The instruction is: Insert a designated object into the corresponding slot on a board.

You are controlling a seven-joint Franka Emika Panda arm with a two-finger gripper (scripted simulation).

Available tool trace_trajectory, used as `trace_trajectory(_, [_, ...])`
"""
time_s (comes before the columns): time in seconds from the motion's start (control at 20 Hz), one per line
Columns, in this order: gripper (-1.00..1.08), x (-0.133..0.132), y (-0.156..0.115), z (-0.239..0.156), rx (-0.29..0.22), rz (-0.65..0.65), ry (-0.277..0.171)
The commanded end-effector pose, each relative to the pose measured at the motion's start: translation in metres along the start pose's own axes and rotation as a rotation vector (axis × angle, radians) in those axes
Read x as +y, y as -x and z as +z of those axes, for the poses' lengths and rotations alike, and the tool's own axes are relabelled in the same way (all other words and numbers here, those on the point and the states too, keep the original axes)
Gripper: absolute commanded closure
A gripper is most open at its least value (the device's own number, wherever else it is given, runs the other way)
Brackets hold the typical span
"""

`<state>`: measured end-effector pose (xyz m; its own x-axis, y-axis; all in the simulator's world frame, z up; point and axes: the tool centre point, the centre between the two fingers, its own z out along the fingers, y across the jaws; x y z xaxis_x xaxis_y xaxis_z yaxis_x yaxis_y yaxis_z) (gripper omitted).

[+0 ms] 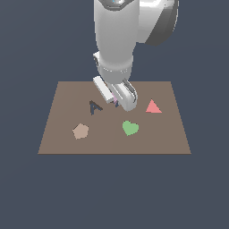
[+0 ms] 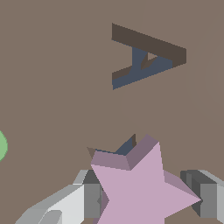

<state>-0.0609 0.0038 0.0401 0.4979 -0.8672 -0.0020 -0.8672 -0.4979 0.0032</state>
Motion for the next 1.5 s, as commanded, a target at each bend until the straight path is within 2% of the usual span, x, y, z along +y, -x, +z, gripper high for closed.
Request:
trace_trajectory(0.0, [1.08, -0.005, 0.002, 0.0, 0.0, 0.024, 0.0])
trace_trajectory(1.05, [1.08, -0.008, 0.003, 0.009, -0.001, 0.039, 0.001])
trace_trajectory(1.1, [-0.92, -0.008, 0.003, 0.009, -0.001, 0.039, 0.001])
trace_trajectory(1.45, [-0.92, -0.008, 0.003, 0.009, -0.001, 0.039, 0.001])
